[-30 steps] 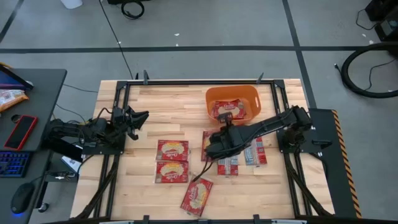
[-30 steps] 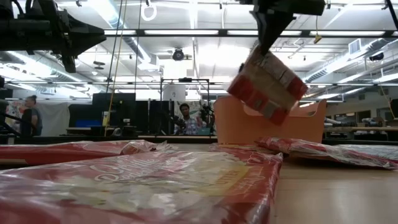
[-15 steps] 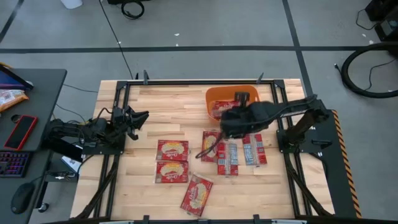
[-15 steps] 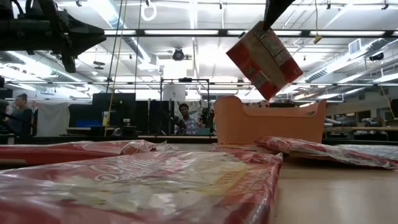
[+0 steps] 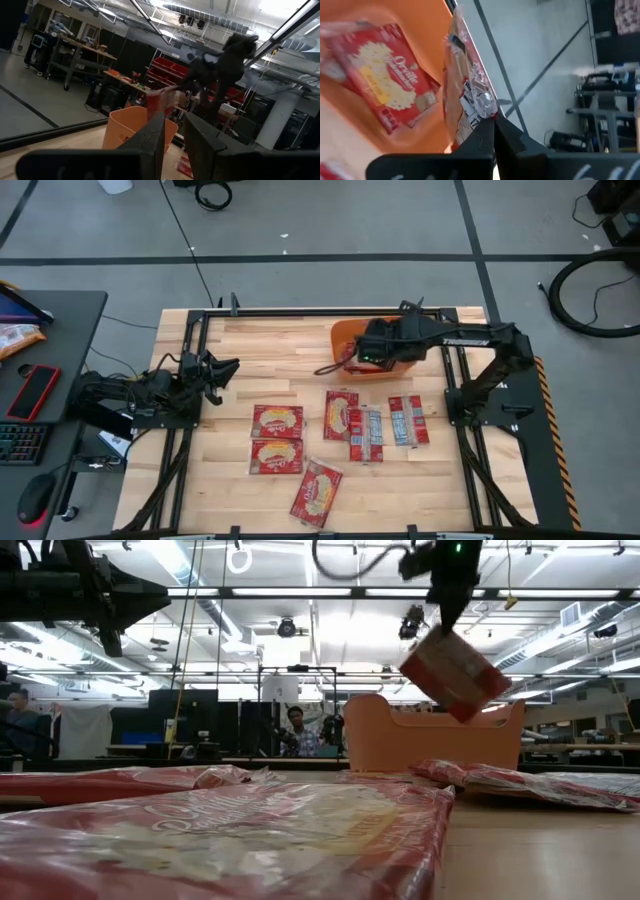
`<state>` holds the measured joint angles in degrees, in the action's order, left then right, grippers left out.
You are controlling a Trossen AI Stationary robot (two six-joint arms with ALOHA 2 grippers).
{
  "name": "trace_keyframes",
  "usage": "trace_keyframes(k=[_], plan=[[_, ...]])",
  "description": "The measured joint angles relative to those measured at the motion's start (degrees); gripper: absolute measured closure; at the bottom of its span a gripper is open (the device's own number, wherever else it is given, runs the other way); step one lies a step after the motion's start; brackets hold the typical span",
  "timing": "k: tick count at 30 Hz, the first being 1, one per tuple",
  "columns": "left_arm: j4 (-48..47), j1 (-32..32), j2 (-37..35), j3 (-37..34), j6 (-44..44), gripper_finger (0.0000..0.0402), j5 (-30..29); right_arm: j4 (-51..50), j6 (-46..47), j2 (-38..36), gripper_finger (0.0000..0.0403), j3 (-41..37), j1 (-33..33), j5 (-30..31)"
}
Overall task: Sort popcorn bags into baskets
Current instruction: Stack the popcorn bag on top of the other popcorn bag into the orange container, then adjust the orange container
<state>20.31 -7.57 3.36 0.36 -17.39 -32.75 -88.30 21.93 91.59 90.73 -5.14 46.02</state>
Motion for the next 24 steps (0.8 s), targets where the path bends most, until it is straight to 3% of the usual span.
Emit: trace_keyframes(k=[8, 16, 24], plan=[[0.0, 0.0, 0.0, 0.0, 0.0, 0.0328, 0.0, 14.9, -6.1, 0.1, 0.0396, -10.4, -6.7, -3.7], [0.0, 0.0, 0.0, 0.0, 0.0, 0.0328, 0.0, 31.3, -11.6, 0.1, 0.0366, -17.5, -10.5, -22.1], [0.0, 0.0, 0.0, 0.0, 0.0, 0.0328, 0.0, 41.9, -21.9, 0.1, 0.0313, -17.9, -10.7, -29.8]])
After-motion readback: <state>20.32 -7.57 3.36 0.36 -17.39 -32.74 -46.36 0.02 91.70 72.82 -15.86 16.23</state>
